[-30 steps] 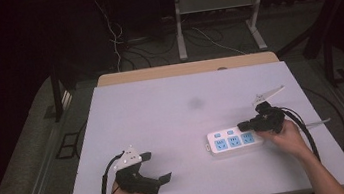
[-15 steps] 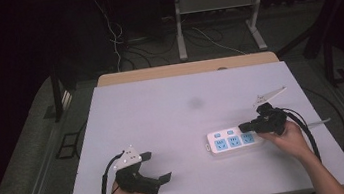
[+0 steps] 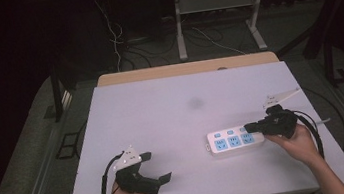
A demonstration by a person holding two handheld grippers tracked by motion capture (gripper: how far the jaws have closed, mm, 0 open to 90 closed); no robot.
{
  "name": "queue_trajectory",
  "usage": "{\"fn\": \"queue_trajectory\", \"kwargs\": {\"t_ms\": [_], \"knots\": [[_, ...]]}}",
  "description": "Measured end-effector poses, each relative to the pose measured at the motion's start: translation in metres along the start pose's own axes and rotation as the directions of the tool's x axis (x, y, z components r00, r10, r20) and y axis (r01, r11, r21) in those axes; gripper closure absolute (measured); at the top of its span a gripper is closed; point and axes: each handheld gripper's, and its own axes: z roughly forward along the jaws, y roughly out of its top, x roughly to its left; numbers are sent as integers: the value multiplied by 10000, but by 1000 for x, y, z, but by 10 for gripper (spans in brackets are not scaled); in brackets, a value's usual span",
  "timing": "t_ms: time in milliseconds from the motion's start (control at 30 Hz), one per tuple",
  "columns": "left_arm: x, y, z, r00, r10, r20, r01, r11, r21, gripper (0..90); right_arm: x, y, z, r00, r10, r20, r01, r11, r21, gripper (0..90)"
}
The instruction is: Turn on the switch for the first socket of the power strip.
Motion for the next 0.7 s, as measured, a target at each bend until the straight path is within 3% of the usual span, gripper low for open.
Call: {"fn": "queue_trajectory", "kwargs": {"t_ms": [367, 500, 600, 700], "knots": [[0, 0, -1, 10000, -27, -40, 27, 10000, -8, 0, 3, -17, -28, 9986, 523, 72, -517, 9966, -644, 870], [-1, -1, -1, 10000, -71, -42, 71, 10000, -48, 0, 3, -27, -38, 9946, 1035, 105, -1020, 9900, -978, 764], [-1, -1, -2, 10000, -61, -37, 61, 10000, -75, 0, 4, -31, -42, 9928, 1172, 251, -1136, 9871, -1132, 708], [-2, -1, -2, 10000, -89, -33, 89, 9999, -95, 0, 8, -37, -48, 9880, 1511, 324, -1447, 9781, -1496, 579]]}}
